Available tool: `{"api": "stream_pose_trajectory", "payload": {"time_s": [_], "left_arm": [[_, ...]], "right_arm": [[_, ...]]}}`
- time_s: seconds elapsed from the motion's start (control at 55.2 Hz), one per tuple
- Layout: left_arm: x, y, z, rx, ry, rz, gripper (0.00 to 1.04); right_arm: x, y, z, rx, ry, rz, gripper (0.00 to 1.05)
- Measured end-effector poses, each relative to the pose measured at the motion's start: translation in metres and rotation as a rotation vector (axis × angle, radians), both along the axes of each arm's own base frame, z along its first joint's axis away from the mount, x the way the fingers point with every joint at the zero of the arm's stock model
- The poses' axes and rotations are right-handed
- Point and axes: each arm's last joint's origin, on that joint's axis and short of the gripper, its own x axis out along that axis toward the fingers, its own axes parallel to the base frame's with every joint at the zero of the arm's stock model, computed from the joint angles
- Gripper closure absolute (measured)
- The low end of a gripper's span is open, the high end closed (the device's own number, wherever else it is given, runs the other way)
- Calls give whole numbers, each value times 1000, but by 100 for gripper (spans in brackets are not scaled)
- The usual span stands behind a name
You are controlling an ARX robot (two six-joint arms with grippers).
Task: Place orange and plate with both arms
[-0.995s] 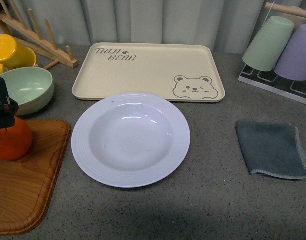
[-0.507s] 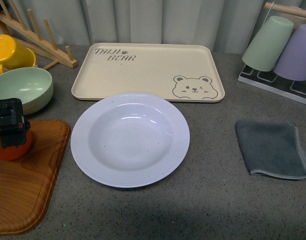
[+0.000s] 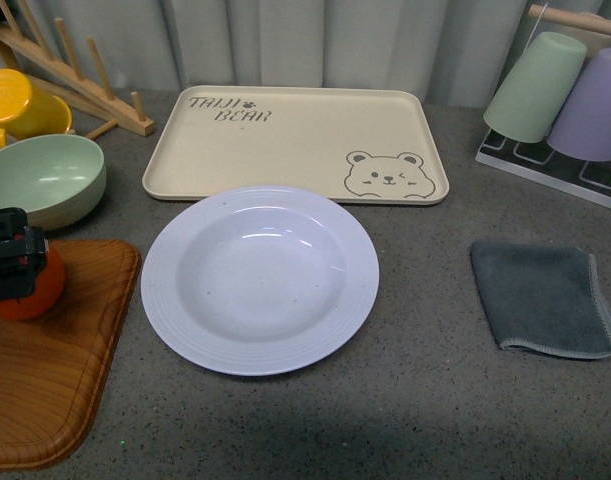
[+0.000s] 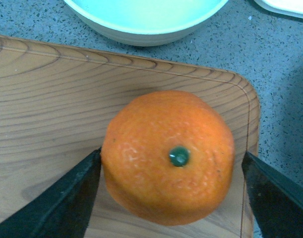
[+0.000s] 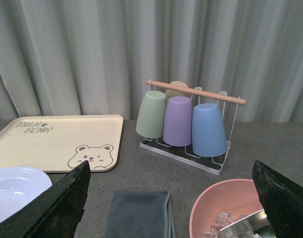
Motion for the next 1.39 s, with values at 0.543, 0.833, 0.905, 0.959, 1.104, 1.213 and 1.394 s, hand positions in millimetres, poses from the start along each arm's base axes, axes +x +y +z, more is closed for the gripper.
{"api": "stream_pose_trajectory", "payload": {"time_s": [0.543, 0.833, 0.905, 0.959, 1.104, 1.213, 1.394], "left_arm": [[13, -47, 39, -54, -120, -116, 44], [28, -108, 39, -116, -126, -257, 44], [31, -119, 31, -126, -106, -269, 44], [34, -124, 25, -136, -89, -276, 44], [38, -132, 16, -141, -69, -284, 44], [40, -135, 10, -154, -76, -282, 44], [42, -136, -1, -148, -50, -274, 44]], "right_arm": [[0, 0, 0, 0, 0, 0, 9], [0, 0, 0, 0, 0, 0, 9], [0, 0, 0, 0, 0, 0, 9], [0, 0, 0, 0, 0, 0, 9], [0, 0, 0, 0, 0, 0, 9], [0, 0, 0, 0, 0, 0, 9], [0, 0, 0, 0, 0, 0, 9]]}}
